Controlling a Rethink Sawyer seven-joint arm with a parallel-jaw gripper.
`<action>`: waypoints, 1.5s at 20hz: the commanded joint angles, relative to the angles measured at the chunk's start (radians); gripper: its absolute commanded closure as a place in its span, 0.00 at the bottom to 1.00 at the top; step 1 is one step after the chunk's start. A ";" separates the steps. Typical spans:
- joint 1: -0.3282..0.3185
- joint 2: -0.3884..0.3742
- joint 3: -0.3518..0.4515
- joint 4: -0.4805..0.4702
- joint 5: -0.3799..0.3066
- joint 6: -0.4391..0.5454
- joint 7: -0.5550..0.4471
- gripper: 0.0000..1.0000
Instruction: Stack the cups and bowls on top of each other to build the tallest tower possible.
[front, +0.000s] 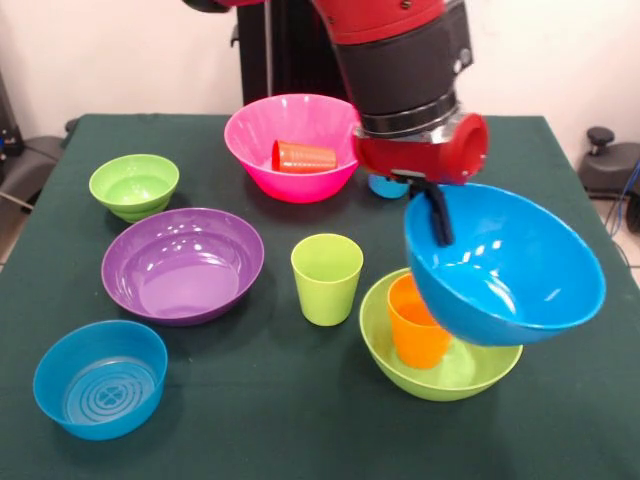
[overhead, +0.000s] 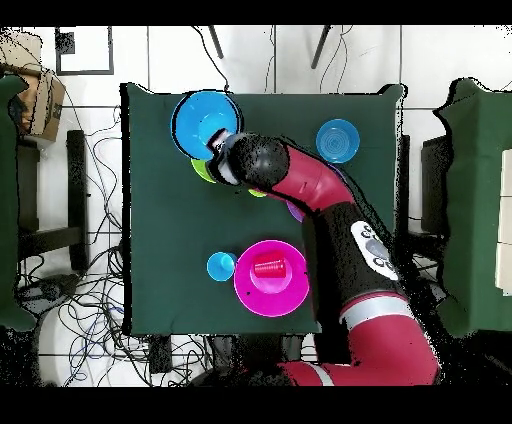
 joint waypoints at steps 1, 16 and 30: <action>0.010 -0.010 0.107 0.064 -0.067 -0.035 -0.043 1.00; -0.013 -0.032 0.118 0.068 -0.067 0.025 -0.017 1.00; -0.011 -0.070 0.066 0.046 -0.098 0.205 -0.046 1.00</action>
